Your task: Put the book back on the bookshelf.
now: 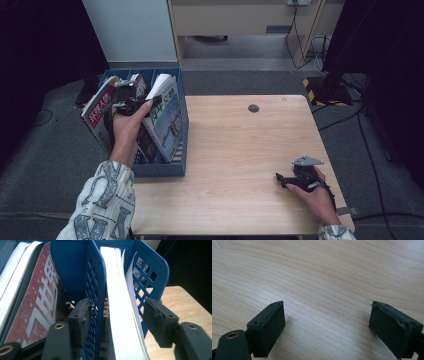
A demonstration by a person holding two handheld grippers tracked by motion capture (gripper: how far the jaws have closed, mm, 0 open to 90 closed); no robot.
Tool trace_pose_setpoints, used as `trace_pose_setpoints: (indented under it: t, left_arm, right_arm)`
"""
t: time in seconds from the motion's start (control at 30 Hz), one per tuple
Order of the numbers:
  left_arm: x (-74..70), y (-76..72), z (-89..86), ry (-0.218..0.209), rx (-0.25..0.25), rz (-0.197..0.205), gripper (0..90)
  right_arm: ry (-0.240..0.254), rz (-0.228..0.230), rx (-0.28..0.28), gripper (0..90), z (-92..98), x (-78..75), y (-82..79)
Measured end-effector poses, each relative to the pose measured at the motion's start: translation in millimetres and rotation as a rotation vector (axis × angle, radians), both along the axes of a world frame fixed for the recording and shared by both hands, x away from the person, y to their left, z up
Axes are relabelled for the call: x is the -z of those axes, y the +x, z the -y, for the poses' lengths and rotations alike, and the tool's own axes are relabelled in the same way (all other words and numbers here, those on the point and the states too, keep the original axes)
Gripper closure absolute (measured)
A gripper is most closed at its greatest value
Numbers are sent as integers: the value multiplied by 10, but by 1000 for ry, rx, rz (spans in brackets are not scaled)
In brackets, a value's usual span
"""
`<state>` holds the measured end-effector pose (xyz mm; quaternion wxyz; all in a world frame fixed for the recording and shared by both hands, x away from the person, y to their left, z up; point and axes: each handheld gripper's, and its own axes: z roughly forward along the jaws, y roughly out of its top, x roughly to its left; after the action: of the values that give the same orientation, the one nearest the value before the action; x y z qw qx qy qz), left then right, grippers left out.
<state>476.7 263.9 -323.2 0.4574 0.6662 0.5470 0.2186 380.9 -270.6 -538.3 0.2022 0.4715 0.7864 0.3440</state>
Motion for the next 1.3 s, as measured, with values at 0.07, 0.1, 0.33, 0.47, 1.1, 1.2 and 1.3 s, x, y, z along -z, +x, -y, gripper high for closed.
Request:
trace_pose_setpoints:
  t: [0.07,0.1,0.33,0.47,1.1,1.2,1.3]
  left_arm:
    - [0,-4,1,-2,10,5,362]
    - [-3,-9,3,-1,12,7,356]
    - [-7,-20,8,2,29,17,334]
    - [0,-21,17,4,36,20,327]
    - [15,-80,23,17,108,36,269]
    - [35,-98,27,10,113,33,257]
    - [44,-111,23,3,108,27,220]
  right_arm:
    - [-2,-1,-2,135,1,0,0]
    - [1,-1,1,135,-1,0,-1]
    - [-2,-1,-1,135,1,0,-1]
    - [0,0,1,135,-1,0,-1]
    - [2,-4,-1,131,-1,0,2]
    - [2,-4,-2,130,-1,-1,2]
    - [2,-4,-1,130,-2,0,2]
